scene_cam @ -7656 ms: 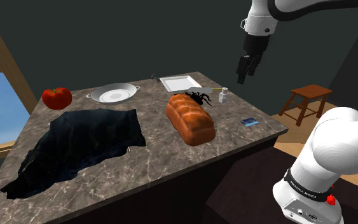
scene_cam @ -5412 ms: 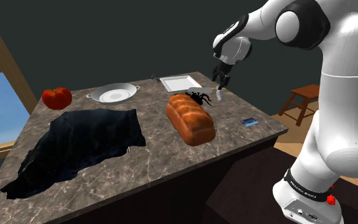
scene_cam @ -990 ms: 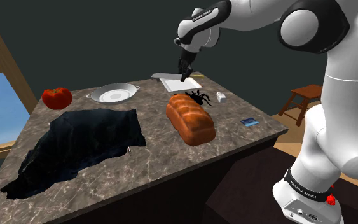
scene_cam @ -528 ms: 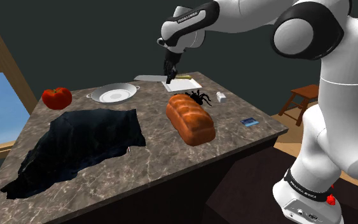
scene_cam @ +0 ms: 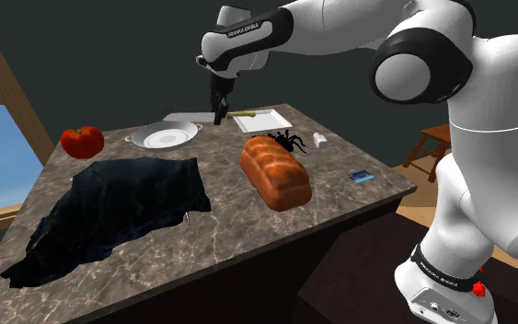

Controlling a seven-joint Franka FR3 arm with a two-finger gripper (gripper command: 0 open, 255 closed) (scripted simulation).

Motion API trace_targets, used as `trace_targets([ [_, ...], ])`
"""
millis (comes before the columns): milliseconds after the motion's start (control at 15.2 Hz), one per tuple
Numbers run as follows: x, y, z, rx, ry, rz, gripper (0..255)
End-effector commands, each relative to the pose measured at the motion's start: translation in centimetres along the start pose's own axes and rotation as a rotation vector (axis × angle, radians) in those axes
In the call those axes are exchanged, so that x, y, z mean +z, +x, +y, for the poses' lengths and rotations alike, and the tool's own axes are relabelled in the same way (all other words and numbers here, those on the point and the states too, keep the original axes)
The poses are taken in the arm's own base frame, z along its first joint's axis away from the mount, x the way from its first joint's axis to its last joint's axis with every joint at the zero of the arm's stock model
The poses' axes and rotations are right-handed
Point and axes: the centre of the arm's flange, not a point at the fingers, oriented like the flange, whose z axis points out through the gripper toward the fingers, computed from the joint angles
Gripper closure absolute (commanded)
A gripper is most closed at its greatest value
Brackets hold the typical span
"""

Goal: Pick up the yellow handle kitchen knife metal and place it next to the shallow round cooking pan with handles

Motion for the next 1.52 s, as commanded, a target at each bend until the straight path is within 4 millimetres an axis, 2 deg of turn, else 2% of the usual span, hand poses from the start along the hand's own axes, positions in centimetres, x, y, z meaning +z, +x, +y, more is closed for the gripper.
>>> trace_targets([
  [0, 1.2, 0.5, -0.1, 0.002, 0.000, 0.000, 255],
  [1452, 12.3, -1.9, -2.5, 0.002, 0.000, 0.000, 255],
])
